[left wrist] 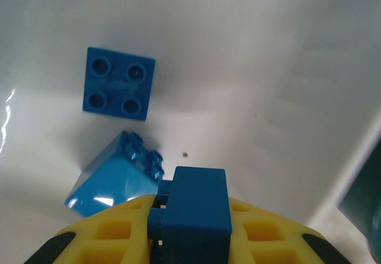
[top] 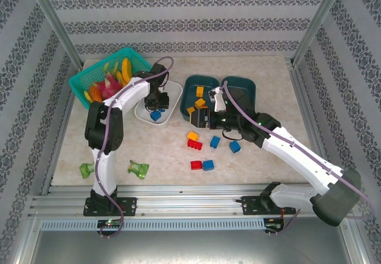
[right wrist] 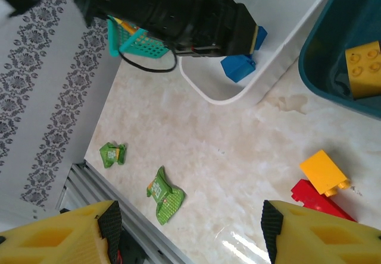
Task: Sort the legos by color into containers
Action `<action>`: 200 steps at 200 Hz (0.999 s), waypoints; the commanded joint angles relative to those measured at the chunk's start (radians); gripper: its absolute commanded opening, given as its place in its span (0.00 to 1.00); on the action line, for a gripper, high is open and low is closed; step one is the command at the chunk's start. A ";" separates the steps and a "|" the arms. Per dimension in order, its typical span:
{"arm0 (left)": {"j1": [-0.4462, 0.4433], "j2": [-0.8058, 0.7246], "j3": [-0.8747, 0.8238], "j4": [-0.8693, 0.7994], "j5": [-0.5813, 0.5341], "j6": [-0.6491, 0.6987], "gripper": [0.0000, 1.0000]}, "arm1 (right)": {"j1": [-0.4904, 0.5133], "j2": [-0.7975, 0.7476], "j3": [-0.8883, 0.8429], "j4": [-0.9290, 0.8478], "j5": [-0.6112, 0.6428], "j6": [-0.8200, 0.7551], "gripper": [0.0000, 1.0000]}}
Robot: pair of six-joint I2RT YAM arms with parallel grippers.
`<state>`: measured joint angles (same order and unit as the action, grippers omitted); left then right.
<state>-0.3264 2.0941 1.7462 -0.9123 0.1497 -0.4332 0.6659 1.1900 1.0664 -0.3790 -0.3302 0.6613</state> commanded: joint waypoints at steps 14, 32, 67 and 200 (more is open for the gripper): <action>0.012 0.061 0.101 -0.047 0.062 0.038 0.22 | 0.012 0.011 0.021 0.024 0.025 -0.010 0.66; 0.013 0.086 0.117 -0.057 0.060 0.037 0.24 | 0.012 0.016 0.008 0.016 0.032 -0.005 0.66; 0.012 0.106 0.118 -0.062 0.070 0.034 0.36 | 0.012 0.031 0.007 0.014 0.035 -0.003 0.66; 0.012 -0.086 0.160 -0.088 0.047 -0.014 0.63 | 0.016 0.050 0.068 -0.096 0.097 -0.078 0.65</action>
<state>-0.3229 2.1513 1.9003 -0.9668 0.2054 -0.4206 0.6659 1.2407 1.0767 -0.4015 -0.2840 0.6430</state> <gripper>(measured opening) 0.616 0.649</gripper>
